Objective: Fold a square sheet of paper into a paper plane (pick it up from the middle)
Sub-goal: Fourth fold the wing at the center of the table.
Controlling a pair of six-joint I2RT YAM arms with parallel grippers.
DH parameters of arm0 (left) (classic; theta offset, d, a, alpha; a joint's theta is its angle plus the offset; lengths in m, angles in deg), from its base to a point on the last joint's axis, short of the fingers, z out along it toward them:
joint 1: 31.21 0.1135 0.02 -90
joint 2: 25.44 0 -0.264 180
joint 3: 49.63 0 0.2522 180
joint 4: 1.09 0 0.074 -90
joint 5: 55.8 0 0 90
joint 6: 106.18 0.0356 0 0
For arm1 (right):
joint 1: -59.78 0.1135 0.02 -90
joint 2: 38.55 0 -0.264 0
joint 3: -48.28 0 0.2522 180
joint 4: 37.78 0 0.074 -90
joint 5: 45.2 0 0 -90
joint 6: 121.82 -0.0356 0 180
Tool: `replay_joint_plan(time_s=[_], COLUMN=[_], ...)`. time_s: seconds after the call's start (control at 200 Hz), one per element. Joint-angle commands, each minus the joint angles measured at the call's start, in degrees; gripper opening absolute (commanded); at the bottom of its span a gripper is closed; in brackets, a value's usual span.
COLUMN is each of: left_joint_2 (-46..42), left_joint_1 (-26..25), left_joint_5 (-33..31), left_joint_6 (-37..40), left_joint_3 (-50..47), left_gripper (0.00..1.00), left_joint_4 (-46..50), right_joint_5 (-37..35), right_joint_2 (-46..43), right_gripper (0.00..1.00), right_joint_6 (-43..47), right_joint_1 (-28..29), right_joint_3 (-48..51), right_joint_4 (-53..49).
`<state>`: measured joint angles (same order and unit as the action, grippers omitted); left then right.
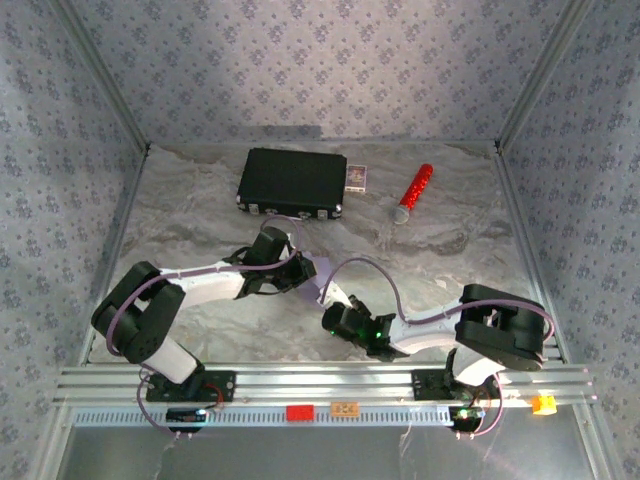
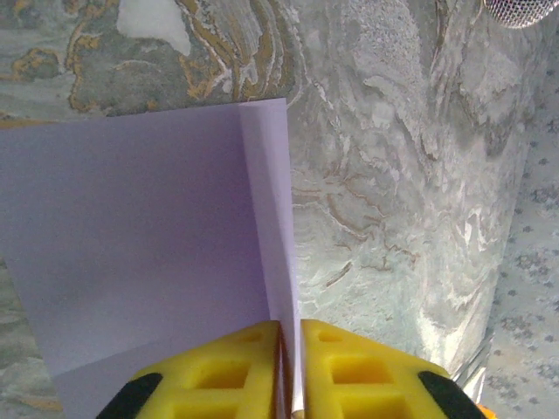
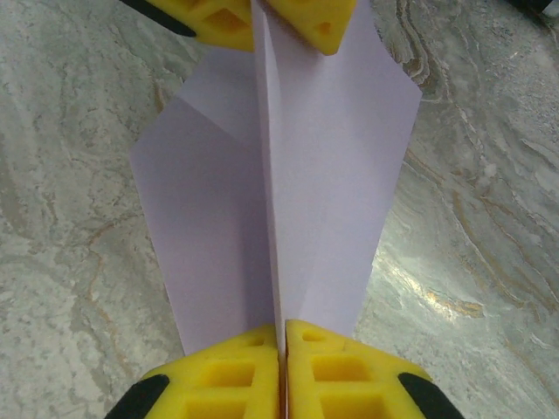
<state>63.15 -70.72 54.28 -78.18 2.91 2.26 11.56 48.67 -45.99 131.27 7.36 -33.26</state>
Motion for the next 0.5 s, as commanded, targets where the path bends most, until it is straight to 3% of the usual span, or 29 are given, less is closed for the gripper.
replay_joint_plan(time_s=[0.0, 0.135, 0.26, 0.495], left_joint_2=[-1.5, -3.7, -6.0, -9.0], left_joint_1=[-0.3, -0.1, 0.3, 1.0], left_joint_5=[-1.0, -3.4, -6.1, -8.6], left_joint_6=[1.1, 2.1, 3.4, 3.9], left_joint_3=[1.3, 1.1, 1.3, 0.6], left_gripper=[0.25, 0.45, 0.57, 0.62], left_joint_4=[1.4, 4.3, 7.9, 10.1], right_joint_5=[0.9, 4.0, 7.9, 15.9], right_joint_2=[-0.5, -0.7, -1.8, -2.4], right_gripper=[0.1, 0.07, 0.07, 0.07], right_joint_6=[-1.0, -3.3, -6.3, -10.0], right_joint_1=[-0.6, -2.2, -4.2, -9.0], right_joint_3=[0.1, 0.1, 1.0, 1.9], right_joint_4=[1.0, 0.7, 1.8, 3.2])
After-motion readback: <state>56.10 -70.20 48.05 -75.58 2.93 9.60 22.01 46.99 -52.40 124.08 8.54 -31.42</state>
